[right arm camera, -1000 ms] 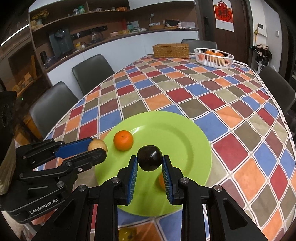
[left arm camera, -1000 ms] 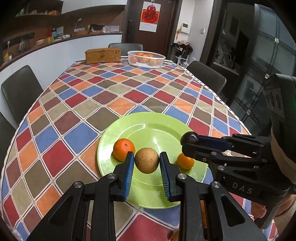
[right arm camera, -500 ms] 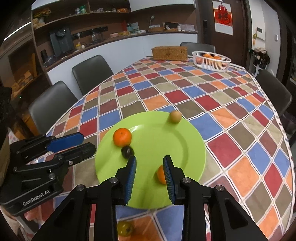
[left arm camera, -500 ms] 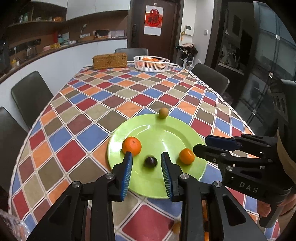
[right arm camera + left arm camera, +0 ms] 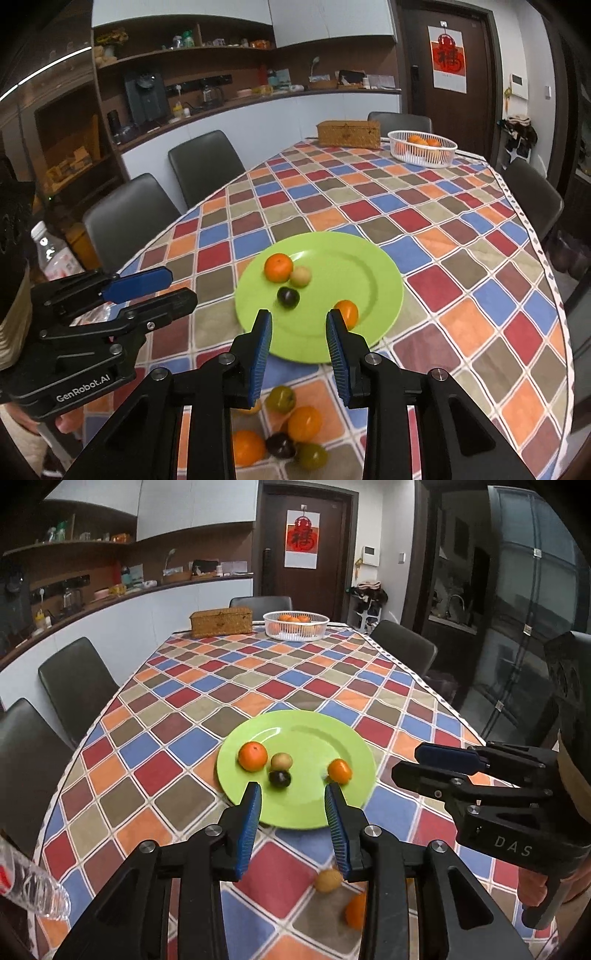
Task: Organize fruits
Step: 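Move both open tools back to the fruit cluster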
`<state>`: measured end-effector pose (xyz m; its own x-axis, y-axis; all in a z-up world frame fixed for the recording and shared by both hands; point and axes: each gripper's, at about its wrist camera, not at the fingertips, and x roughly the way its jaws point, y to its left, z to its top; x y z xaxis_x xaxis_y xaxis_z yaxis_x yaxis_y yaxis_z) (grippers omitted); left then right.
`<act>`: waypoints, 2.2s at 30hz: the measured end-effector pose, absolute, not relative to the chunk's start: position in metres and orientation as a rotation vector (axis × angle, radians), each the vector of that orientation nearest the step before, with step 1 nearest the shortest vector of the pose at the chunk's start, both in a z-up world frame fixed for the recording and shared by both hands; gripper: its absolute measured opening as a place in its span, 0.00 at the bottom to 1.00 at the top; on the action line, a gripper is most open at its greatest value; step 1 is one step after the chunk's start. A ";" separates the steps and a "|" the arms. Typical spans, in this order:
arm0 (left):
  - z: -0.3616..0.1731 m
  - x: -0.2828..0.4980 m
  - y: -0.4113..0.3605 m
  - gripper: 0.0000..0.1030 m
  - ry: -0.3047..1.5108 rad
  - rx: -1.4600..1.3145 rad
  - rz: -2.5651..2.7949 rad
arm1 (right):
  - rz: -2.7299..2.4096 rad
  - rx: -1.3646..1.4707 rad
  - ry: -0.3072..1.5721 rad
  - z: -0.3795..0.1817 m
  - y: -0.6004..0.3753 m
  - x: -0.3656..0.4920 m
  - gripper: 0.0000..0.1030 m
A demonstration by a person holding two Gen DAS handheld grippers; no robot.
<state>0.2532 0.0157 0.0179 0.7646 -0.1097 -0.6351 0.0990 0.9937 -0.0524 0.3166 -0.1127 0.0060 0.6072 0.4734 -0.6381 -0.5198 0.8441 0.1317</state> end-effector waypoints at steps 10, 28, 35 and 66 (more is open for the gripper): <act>0.023 0.204 0.003 0.44 0.637 -0.013 -0.106 | 0.582 -0.095 0.665 0.013 -0.126 0.271 0.35; -0.017 0.167 -0.023 0.61 0.672 0.028 -0.154 | 0.554 -0.143 0.728 -0.026 -0.152 0.233 0.41; -0.039 0.170 -0.031 0.62 0.700 0.061 -0.180 | 0.562 -0.183 0.778 -0.047 -0.153 0.233 0.41; -0.093 0.210 -0.043 0.53 0.829 0.097 -0.253 | 0.661 -0.300 0.887 -0.099 -0.135 0.268 0.40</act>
